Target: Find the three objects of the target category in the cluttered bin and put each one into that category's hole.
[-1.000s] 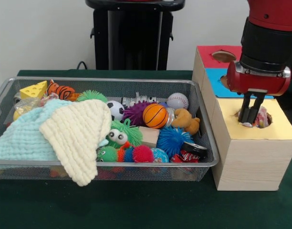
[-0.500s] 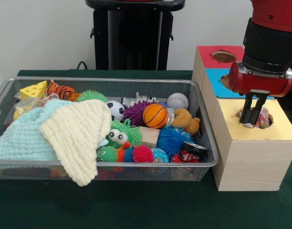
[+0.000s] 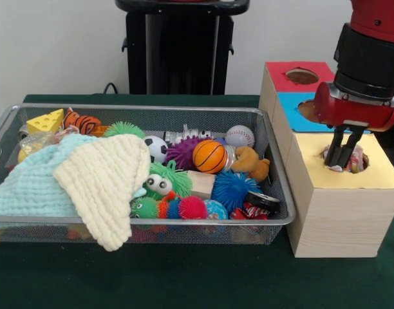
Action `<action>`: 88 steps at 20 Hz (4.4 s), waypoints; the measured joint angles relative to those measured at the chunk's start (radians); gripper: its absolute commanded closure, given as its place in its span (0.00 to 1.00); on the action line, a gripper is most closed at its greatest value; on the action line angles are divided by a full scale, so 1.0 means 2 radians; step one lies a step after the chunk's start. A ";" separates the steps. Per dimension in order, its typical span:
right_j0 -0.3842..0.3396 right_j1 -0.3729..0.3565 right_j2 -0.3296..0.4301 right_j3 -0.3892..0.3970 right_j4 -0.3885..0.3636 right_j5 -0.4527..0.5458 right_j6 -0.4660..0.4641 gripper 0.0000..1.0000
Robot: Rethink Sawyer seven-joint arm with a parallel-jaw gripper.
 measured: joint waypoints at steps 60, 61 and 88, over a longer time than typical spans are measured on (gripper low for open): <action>-0.023 0.001 0.042 0.039 0.004 -0.059 0.000 1.00; -0.022 -0.003 0.040 0.040 0.004 -0.056 0.000 1.00; 0.024 -0.091 0.011 0.051 0.003 0.025 0.000 1.00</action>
